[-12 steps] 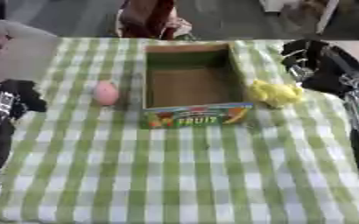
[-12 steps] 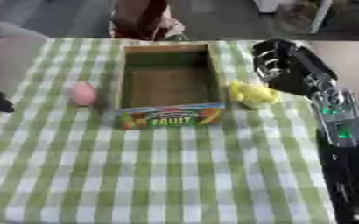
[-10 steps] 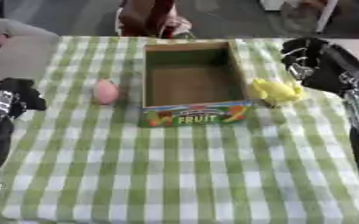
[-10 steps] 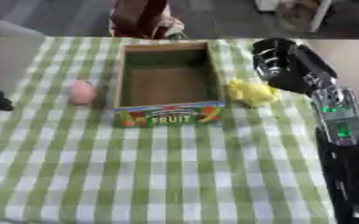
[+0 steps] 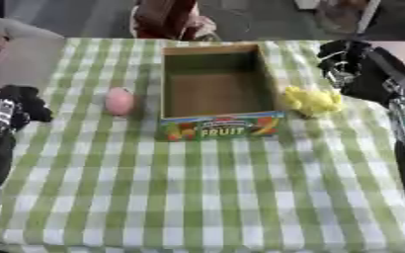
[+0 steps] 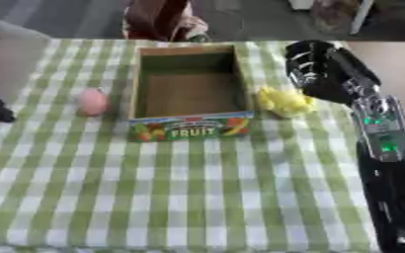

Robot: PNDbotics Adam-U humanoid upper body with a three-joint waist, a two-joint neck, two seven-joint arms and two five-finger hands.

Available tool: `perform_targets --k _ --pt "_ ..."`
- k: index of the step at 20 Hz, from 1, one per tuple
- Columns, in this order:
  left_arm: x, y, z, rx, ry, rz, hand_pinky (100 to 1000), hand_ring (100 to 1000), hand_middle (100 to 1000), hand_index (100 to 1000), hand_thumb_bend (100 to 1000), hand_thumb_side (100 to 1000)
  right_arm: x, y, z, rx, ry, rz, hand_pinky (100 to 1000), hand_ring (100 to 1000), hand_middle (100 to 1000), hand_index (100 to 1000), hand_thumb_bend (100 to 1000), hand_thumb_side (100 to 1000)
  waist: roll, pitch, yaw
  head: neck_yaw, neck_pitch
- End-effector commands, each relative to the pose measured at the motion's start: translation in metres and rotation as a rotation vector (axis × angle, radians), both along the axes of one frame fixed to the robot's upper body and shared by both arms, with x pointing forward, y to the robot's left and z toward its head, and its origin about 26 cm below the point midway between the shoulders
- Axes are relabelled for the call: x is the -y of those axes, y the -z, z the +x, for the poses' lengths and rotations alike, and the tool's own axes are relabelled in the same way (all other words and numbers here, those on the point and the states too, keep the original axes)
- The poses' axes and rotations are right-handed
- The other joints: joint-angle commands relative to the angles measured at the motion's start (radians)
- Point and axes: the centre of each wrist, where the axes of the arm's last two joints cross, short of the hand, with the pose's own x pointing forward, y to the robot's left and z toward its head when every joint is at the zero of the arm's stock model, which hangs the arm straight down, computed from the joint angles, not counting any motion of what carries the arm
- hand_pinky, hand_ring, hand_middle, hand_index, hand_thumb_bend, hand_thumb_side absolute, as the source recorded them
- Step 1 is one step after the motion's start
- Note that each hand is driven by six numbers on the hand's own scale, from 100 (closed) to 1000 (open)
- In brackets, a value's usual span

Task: Pick up objects on the table and place them in the box.

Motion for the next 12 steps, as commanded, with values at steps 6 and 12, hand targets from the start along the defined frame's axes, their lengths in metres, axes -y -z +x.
perform_targets --k 6,12 --pt "-0.014 -0.026 0.008 0.053 -0.006 0.146 591 558 526 683 100 613 0.002 -0.012 0.000 0.030 0.003 -0.015 628 702 701 791 100 305 0.006 -0.017 -0.002 0.005 0.005" --pt "-0.028 -0.058 0.031 0.074 0.010 0.375 615 588 562 719 100 522 0.003 -0.009 -0.001 0.020 0.001 -0.024 628 702 701 791 100 306 0.017 -0.025 -0.008 0.009 0.005"
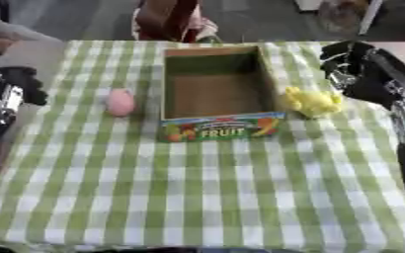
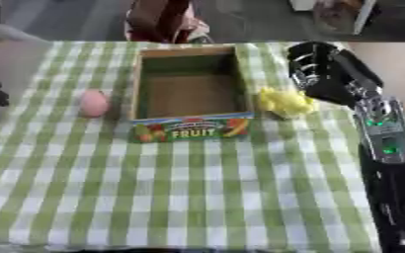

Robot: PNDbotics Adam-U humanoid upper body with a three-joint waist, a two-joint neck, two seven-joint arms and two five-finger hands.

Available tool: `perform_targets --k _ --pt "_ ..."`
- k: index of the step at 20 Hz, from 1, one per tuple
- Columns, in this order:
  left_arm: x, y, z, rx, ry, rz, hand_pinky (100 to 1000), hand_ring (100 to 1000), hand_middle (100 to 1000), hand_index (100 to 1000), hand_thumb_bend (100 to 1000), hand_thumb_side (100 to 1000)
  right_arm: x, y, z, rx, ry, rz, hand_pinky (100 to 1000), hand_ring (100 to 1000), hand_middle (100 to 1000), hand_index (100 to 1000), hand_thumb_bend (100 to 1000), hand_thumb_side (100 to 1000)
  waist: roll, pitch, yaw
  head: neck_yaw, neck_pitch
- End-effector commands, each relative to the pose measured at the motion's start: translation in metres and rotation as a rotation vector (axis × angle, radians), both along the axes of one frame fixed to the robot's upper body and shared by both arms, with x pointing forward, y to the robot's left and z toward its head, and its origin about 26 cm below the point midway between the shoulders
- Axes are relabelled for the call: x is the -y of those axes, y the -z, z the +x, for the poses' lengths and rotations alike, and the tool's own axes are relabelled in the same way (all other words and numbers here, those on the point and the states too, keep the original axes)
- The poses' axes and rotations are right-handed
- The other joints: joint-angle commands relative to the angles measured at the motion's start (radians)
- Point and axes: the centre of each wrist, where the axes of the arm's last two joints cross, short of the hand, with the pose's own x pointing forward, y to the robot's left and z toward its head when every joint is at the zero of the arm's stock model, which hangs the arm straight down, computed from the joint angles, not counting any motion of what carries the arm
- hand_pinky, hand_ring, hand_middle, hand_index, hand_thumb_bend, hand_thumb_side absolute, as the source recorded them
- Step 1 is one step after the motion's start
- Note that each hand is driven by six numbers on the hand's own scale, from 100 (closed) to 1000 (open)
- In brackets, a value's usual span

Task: Pick up objects on the table and place them in the box.

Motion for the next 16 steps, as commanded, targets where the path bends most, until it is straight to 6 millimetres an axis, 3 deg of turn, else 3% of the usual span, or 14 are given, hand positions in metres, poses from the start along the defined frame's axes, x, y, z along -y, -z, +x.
perform_targets --k 1,4,9,12,16 --pt "-0.013 -0.021 0.012 -0.009 -0.003 0.165 623 598 574 731 100 521 0.002 -0.013 0.000 0.034 -0.001 -0.022 628 702 700 791 100 305 0.002 -0.016 -0.003 0.003 0.005" --pt "-0.021 -0.034 0.029 -0.056 -0.004 0.302 644 622 602 759 100 534 0.000 -0.012 0.000 0.033 -0.005 -0.021 628 702 700 790 100 304 0.000 -0.019 -0.009 0.005 0.005" --pt "-0.035 -0.055 0.053 -0.125 -0.013 0.524 679 686 675 819 100 467 -0.005 -0.012 0.001 0.033 -0.019 -0.014 628 702 700 790 100 303 -0.006 -0.022 -0.021 0.014 0.005" --pt "-0.034 -0.051 0.067 -0.176 -0.001 0.589 691 704 701 833 100 433 -0.006 -0.012 0.001 0.034 -0.022 -0.010 627 702 700 790 100 302 -0.009 -0.023 -0.025 0.017 0.005" --pt "-0.027 -0.031 0.087 -0.241 0.006 0.620 705 726 728 846 100 374 -0.009 -0.012 0.001 0.034 -0.028 -0.005 627 702 699 790 100 302 -0.012 -0.026 -0.027 0.018 0.005"
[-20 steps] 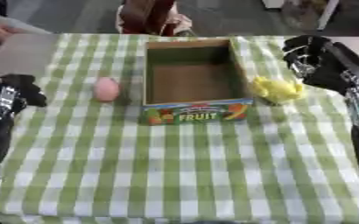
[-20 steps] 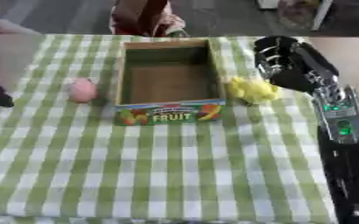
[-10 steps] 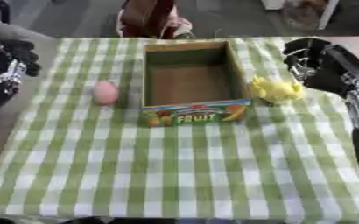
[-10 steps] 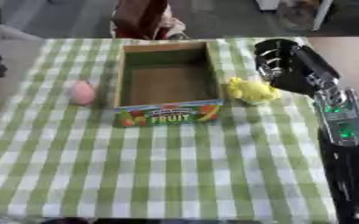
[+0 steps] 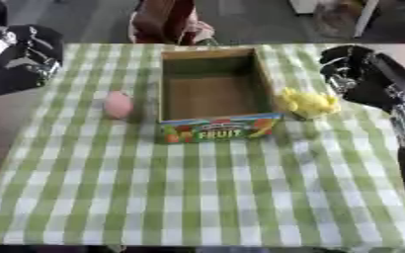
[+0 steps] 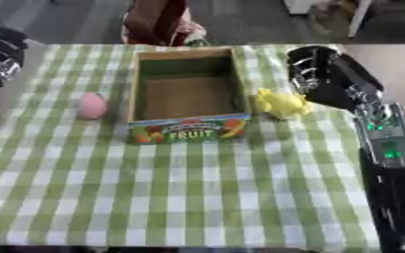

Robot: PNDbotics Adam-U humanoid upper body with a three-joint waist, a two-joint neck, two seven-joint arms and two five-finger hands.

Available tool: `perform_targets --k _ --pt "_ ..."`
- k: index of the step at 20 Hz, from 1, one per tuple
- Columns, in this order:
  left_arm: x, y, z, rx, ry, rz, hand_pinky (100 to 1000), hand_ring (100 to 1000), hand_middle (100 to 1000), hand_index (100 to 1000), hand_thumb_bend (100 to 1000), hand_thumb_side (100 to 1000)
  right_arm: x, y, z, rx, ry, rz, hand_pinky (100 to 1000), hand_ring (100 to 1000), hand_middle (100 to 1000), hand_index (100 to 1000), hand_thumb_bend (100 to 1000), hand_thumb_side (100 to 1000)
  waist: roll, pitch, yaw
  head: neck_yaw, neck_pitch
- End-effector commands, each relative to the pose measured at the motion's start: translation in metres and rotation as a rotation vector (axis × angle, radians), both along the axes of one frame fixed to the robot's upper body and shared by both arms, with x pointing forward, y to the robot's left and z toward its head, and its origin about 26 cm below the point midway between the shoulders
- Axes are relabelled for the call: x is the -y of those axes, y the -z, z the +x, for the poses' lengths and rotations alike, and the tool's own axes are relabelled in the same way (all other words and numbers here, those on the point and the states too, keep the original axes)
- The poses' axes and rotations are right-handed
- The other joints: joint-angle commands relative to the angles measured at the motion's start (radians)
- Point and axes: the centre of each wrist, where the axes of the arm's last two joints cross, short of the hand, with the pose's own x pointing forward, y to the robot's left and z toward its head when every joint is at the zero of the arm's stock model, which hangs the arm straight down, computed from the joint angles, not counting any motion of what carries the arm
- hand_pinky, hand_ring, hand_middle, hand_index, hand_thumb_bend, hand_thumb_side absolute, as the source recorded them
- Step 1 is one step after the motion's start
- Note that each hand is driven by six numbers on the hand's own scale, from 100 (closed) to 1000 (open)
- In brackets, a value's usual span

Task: Pick up objects on the table and place them in the box.

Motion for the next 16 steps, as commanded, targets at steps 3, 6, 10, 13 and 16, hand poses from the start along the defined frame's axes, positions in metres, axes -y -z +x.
perform_targets --k 3,6,10,13,16 --pt "0.003 0.018 0.021 -0.047 -0.020 0.072 705 725 730 851 100 355 -0.005 -0.014 0.001 0.040 -0.016 -0.005 627 702 699 790 100 302 -0.003 -0.019 -0.007 0.005 0.005" --pt "0.007 0.037 0.032 -0.067 -0.035 0.091 701 719 725 851 100 377 -0.006 -0.013 0.001 0.039 -0.019 -0.001 627 702 699 790 100 302 -0.007 -0.021 -0.011 0.010 0.005" --pt "0.012 0.061 0.043 -0.084 -0.057 0.114 692 707 715 851 135 438 -0.008 -0.013 0.002 0.039 -0.024 0.004 627 702 699 790 100 301 -0.012 -0.023 -0.015 0.015 0.005" --pt "0.015 0.073 0.048 -0.070 -0.069 0.136 689 704 712 851 152 457 -0.009 -0.013 0.002 0.039 -0.025 0.006 627 702 699 790 100 301 -0.014 -0.023 -0.016 0.018 0.005" --pt "0.022 0.082 0.051 -0.045 -0.086 0.145 677 691 701 847 166 510 -0.011 -0.012 0.002 0.038 -0.029 0.007 627 702 699 790 100 302 -0.016 -0.023 -0.016 0.022 0.005"
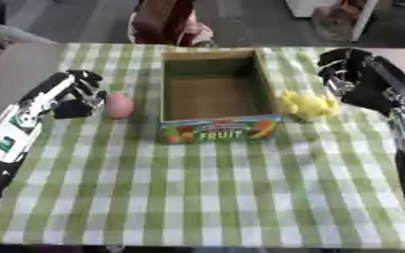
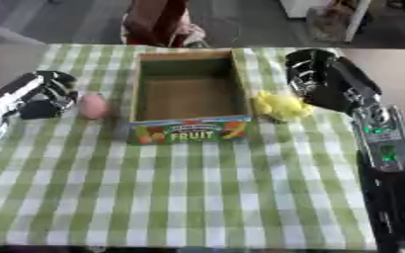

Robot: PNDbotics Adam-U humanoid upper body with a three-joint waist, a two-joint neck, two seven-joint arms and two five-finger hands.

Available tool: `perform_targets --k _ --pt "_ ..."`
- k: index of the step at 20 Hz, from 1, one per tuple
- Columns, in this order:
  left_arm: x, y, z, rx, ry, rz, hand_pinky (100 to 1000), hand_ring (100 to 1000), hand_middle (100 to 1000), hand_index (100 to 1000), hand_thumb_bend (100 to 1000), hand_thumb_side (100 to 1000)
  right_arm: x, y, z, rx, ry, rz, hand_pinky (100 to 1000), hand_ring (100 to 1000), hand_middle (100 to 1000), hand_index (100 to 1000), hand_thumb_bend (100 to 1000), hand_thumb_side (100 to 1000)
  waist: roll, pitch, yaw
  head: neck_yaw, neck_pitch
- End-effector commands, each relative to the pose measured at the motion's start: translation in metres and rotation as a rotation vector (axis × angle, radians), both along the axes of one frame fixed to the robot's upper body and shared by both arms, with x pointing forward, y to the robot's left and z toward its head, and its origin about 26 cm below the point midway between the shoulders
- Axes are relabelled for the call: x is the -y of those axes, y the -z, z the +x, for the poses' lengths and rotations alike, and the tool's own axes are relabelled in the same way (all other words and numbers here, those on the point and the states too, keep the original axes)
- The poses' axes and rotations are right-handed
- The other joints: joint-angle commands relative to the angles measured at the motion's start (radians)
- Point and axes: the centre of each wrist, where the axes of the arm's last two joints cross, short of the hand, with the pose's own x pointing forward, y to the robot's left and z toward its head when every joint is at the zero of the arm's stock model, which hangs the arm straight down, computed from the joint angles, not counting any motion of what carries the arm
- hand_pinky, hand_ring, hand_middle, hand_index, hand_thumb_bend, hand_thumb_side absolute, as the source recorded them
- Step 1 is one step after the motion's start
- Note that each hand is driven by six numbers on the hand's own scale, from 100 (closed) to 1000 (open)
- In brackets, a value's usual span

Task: Pick up objects on the table and place them in the box.

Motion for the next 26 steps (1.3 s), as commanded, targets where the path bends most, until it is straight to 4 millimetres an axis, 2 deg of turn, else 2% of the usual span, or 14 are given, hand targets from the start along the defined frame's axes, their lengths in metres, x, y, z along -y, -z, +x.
perform_targets --k 1,12,15,16,17,18,19,20,24,26 --pt "0.003 -0.005 0.006 0.061 -0.016 0.028 676 689 699 847 172 520 -0.001 -0.015 0.002 0.044 -0.011 -0.006 627 702 699 790 100 303 0.000 -0.016 0.000 0.006 0.005" --pt "0.016 0.007 0.008 0.103 0.041 0.137 673 679 689 844 280 613 -0.002 -0.015 0.002 0.043 -0.010 -0.004 627 702 699 790 100 306 -0.001 -0.015 -0.003 0.009 0.005" --pt "0.018 0.005 0.007 0.093 0.078 0.161 673 677 685 841 255 568 -0.002 -0.015 0.001 0.042 -0.010 -0.004 626 702 699 790 100 307 0.000 -0.015 -0.004 0.009 0.005" --pt "0.018 0.004 0.007 0.090 0.086 0.171 664 657 663 832 187 476 -0.002 -0.015 0.001 0.042 -0.010 -0.004 627 702 699 790 100 307 0.000 -0.016 -0.004 0.009 0.005" --pt "0.018 0.003 0.007 0.088 0.093 0.185 661 643 648 826 159 434 -0.002 -0.014 0.001 0.042 -0.010 -0.004 627 702 699 790 100 308 0.000 -0.016 -0.004 0.009 0.005" --pt "0.018 0.002 0.007 0.090 0.096 0.198 632 585 582 781 100 315 -0.002 -0.014 0.001 0.041 -0.009 -0.004 626 702 699 790 100 310 0.000 -0.016 -0.005 0.009 0.005" --pt "0.018 0.000 0.007 0.095 0.094 0.211 629 579 575 775 100 299 -0.002 -0.014 0.001 0.041 -0.008 -0.003 626 702 699 790 100 311 0.000 -0.016 -0.005 0.009 0.005" --pt "0.018 -0.001 0.007 0.105 0.087 0.224 598 526 514 734 100 179 -0.002 -0.014 0.001 0.040 -0.008 -0.003 626 702 699 790 100 314 0.000 -0.016 -0.005 0.009 0.005" --pt "0.018 -0.007 0.007 0.178 0.048 0.250 530 411 359 609 100 255 -0.002 -0.013 0.001 0.038 -0.006 -0.001 626 702 699 791 100 325 0.000 -0.017 -0.005 0.007 0.005" --pt "0.017 -0.011 0.007 0.228 0.027 0.238 518 376 306 561 100 262 -0.002 -0.013 0.001 0.037 -0.004 -0.002 626 702 699 791 100 327 0.000 -0.018 -0.005 0.007 0.005"
